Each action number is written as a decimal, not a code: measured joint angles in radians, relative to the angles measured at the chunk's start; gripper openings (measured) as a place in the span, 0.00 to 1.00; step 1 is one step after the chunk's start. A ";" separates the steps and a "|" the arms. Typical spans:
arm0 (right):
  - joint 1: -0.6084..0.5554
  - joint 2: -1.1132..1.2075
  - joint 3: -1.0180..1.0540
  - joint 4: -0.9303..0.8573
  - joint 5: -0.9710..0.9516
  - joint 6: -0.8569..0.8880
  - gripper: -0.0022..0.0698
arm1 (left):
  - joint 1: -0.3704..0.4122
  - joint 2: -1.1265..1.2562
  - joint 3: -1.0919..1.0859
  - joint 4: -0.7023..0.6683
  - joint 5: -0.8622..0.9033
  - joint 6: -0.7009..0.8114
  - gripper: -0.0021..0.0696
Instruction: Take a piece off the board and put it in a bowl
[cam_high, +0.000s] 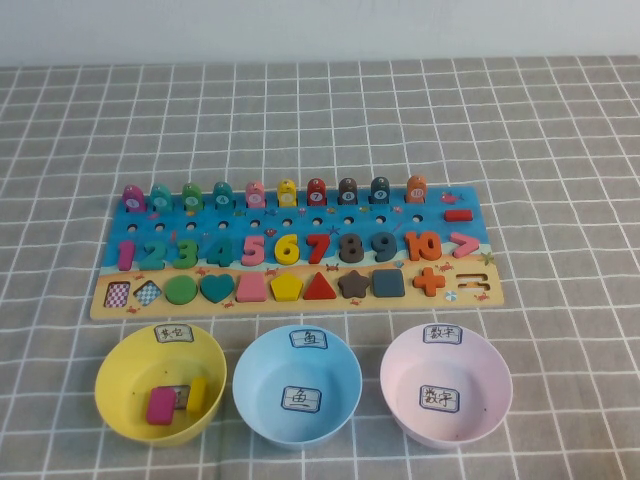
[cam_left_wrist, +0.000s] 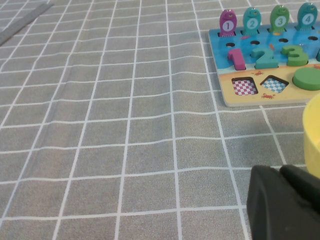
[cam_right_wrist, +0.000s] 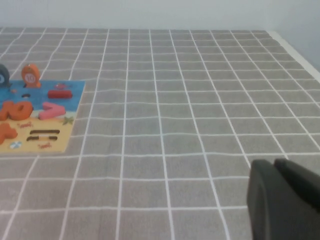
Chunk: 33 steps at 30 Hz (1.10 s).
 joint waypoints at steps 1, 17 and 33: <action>0.000 0.000 0.000 0.006 0.003 -0.011 0.01 | 0.000 0.000 0.000 0.000 0.000 0.000 0.03; 0.000 0.000 0.000 0.014 0.111 -0.033 0.01 | 0.000 0.000 0.000 0.000 0.000 0.000 0.03; 0.000 0.000 0.000 0.014 0.111 -0.033 0.01 | 0.000 0.000 0.000 0.000 0.000 0.000 0.03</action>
